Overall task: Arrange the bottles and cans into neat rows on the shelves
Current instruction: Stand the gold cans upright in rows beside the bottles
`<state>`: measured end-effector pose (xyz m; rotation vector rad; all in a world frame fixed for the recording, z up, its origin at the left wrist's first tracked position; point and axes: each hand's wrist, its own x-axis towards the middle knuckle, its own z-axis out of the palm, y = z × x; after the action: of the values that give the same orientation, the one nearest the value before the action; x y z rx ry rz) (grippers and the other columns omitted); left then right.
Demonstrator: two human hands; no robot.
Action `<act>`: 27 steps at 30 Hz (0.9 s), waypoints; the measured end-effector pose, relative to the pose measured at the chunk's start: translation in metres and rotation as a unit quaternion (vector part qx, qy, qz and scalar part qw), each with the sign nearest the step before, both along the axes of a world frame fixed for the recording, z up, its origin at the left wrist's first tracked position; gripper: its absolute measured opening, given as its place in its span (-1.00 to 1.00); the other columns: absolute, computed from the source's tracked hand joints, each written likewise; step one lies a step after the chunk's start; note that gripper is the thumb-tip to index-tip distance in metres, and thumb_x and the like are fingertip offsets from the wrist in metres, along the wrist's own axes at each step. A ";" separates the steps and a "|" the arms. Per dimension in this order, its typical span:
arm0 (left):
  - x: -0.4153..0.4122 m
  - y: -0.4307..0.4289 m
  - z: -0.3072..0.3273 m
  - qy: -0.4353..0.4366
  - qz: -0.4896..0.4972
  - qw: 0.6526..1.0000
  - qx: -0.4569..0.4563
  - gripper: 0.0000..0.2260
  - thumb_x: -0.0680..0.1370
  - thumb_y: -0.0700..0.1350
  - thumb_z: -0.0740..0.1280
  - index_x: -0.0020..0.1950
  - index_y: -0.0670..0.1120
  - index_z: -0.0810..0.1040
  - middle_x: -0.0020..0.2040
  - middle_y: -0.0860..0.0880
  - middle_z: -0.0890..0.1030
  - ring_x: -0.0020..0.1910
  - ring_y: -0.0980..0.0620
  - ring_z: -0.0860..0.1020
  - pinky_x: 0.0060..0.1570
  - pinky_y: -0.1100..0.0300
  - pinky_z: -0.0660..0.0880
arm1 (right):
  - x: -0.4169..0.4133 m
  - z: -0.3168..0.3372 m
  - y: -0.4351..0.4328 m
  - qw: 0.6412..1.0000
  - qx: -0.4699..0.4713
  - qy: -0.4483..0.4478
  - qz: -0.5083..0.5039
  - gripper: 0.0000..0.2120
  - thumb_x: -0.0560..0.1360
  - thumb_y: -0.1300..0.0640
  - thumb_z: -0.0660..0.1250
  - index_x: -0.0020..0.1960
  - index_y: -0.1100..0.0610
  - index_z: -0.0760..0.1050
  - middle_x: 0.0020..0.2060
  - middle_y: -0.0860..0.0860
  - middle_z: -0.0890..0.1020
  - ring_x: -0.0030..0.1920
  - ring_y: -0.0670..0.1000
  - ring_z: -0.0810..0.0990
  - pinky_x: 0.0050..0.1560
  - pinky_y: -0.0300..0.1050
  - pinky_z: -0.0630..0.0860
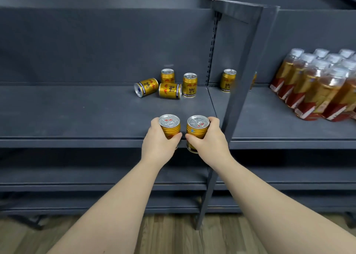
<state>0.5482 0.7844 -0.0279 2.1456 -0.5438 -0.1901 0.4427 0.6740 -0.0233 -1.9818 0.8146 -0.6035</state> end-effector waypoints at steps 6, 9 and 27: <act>-0.065 -0.007 -0.004 -0.002 -0.032 0.999 -0.007 -0.35 0.49 0.06 0.49 0.46 0.01 0.23 0.30 0.02 0.50 0.11 0.08 0.45 0.02 0.18 0.45 | -0.069 -0.003 -0.006 1.000 0.000 0.002 -0.021 -0.39 0.45 -0.03 0.52 0.33 -0.04 0.22 0.09 -0.15 0.48 0.04 -0.08 0.53 -0.08 -0.27 0.47; -0.094 -0.020 -0.005 -0.001 -0.058 0.998 -0.008 -0.36 0.48 0.07 0.50 0.45 0.03 0.25 0.30 0.03 0.50 0.11 0.09 0.45 0.02 0.19 0.47 | -0.101 0.000 -0.017 0.999 0.000 0.004 -0.042 -0.34 0.45 -0.02 0.52 0.40 0.01 0.22 0.10 -0.15 0.47 0.04 -0.08 0.52 -0.05 -0.25 0.47; -0.162 -0.149 0.009 -0.041 -0.223 0.974 0.008 -0.34 0.49 0.13 0.47 0.47 0.03 0.22 0.31 0.02 0.50 0.22 0.00 0.50 0.13 0.13 0.51 | -0.188 0.008 -0.119 0.982 0.002 0.011 -0.189 -0.47 0.42 -0.02 0.54 0.19 -0.04 0.25 0.02 -0.12 0.54 -0.06 -0.08 0.54 -0.25 -0.33 0.39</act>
<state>0.3863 0.6358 -0.0187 2.0257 -1.0731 -0.3542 0.2552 0.5546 -0.0149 -1.8436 1.2187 -0.7977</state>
